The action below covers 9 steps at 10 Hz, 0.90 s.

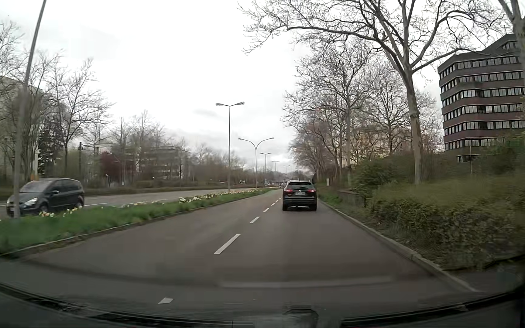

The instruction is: Follow the waypoints while adhering to traffic rules and regulations

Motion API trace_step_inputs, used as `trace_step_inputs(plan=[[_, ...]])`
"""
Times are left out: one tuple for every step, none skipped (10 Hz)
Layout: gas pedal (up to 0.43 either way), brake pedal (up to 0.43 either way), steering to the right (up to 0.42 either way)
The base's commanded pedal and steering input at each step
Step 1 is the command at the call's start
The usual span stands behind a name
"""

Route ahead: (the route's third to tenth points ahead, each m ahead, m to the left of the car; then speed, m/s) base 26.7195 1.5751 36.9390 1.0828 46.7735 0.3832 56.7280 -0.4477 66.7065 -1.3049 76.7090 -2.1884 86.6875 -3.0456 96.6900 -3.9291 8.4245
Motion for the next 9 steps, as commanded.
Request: trace_step_inputs(plan=[[0.26,0.0,0.048],[0.248,0.0,0.039],[0.248,0.0,0.035],[0.24,0.0,0.031],[0.24,0.0,0.026],[0.24,0.0,0.02],[0.24,0.0,0.016],[0.22,0.0,0.013],[0.209,0.0,0.012]])
